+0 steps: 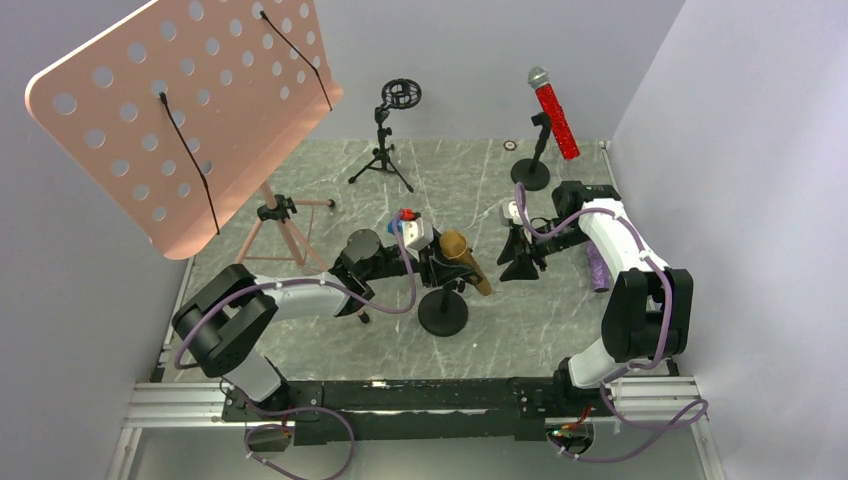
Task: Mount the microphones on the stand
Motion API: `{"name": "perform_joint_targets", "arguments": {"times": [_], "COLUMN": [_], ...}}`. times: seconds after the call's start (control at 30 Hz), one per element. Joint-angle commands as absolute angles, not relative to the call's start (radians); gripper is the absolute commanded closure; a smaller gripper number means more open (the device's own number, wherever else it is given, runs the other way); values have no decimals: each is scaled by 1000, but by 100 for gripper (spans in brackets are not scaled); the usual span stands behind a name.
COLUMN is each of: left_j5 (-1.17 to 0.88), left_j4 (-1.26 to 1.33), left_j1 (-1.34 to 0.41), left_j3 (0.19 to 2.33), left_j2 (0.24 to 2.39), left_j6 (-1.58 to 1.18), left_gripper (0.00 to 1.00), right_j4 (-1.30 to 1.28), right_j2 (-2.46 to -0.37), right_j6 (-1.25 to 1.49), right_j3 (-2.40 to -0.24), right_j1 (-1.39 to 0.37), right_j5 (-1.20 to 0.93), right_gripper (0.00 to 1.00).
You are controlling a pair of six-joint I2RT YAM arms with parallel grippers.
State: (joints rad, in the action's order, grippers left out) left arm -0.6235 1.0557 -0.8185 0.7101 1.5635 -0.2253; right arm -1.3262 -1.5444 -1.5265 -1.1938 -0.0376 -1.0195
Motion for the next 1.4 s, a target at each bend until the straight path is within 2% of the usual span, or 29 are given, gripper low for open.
{"name": "perform_joint_targets", "arguments": {"times": [0.0,0.4,0.43,0.5,0.6,0.7,0.77,0.9,0.97,1.07,1.13,1.17,1.37], "left_j5": [-629,-603,-599,-588,-560,-525,-509,-477,-458,-425,-400,-380,-265], "left_j4": [874,893,889,877,850,848,839,806,789,752,722,708,674], "left_j1": [-824,-827,-827,-826,-827,-825,-827,-827,-826,-827,-826,-826,-834], "left_j3": [646,629,631,636,644,636,631,625,617,598,577,554,403], "left_j2": [1649,1673,1666,1646,1609,1558,1519,1444,1404,1335,1284,1244,1013], "left_j6": [-197,-201,-204,-216,-236,-247,-240,-212,-188,-146,-115,-101,-78], "left_gripper": [100,100,98,85,52,27,16,5,1,1,1,1,1], "right_j4": [-1335,-1353,-1353,-1357,-1373,-1380,-1381,-1396,-1421,-1448,-1455,-1462,-1380], "right_j2": [-1523,-1528,-1528,-1531,-1538,-1539,-1537,-1529,-1534,-1542,-1550,-1553,-1542], "right_j6": [-1572,-1592,-1593,-1597,-1610,-1618,-1619,-1639,-1678,-1715,-1711,-1704,-1577], "right_j3": [-1198,-1200,-1200,-1201,-1203,-1203,-1201,-1194,-1191,-1190,-1196,-1207,-1219], "right_j1": [-29,-26,-27,-26,-26,-25,-25,-25,-26,-26,-33,-38,-83], "right_j5": [-1061,-1075,-1075,-1078,-1082,-1091,-1095,-1110,-1130,-1160,-1183,-1208,-1307], "right_gripper": [51,51,51,51,50,49,47,38,34,26,4,1,0]}}
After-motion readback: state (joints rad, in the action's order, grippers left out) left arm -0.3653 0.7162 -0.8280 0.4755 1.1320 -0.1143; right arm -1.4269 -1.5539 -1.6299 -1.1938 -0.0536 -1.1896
